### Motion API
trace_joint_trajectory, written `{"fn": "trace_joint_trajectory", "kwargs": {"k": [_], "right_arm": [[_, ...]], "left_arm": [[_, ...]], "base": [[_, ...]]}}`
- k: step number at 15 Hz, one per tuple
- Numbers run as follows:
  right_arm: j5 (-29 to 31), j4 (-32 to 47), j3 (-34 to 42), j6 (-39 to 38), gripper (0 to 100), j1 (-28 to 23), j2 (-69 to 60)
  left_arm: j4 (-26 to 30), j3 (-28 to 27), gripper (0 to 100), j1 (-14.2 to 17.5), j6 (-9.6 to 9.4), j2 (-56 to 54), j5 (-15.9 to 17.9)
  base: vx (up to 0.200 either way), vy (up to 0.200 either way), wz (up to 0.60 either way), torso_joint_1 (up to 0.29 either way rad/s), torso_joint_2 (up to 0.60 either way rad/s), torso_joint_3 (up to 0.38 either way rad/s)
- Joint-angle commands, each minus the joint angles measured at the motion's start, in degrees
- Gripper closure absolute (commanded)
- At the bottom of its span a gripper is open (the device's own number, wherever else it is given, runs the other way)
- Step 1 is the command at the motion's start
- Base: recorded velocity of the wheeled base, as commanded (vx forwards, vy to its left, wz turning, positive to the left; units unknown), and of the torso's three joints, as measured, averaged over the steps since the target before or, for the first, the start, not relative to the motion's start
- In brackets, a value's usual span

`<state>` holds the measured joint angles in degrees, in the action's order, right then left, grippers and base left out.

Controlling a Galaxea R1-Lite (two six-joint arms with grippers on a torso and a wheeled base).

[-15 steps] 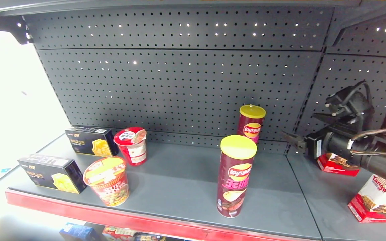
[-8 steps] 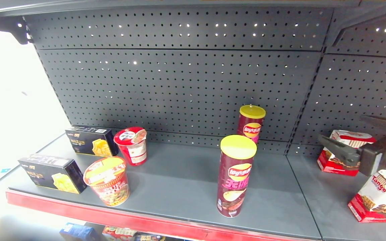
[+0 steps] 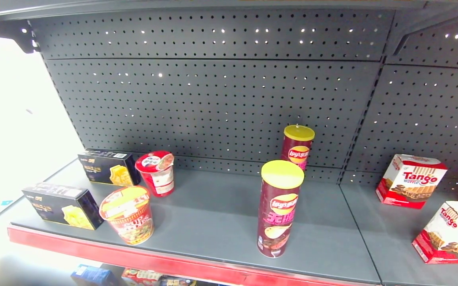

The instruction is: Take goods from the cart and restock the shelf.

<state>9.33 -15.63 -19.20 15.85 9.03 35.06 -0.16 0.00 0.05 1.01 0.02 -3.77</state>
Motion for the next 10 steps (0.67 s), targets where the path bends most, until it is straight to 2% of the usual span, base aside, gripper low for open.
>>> {"fn": "trace_joint_trajectory", "kwargs": {"k": [1,5,10], "right_arm": [[0.0,1.9,5.1,-1.4,0,-3.7,-11.0],[0.3,2.4,14.7,-1.7,0,-5.8,-19.5],[0.5,7.7,18.8,-8.8,0,-4.8,-25.7]], "left_arm": [[0.0,0.0,0,0.0,0.04,0.0,0.0],[0.0,0.0,0,0.0,0.04,0.0,0.0],[0.0,0.0,0,0.0,0.04,0.0,0.0]], "base": [[0.0,0.0,0.0,0.0,0.0,0.0],[0.0,0.0,0.0,0.0,0.0,0.0],[0.0,0.0,0.0,0.0,0.0,0.0]]}}
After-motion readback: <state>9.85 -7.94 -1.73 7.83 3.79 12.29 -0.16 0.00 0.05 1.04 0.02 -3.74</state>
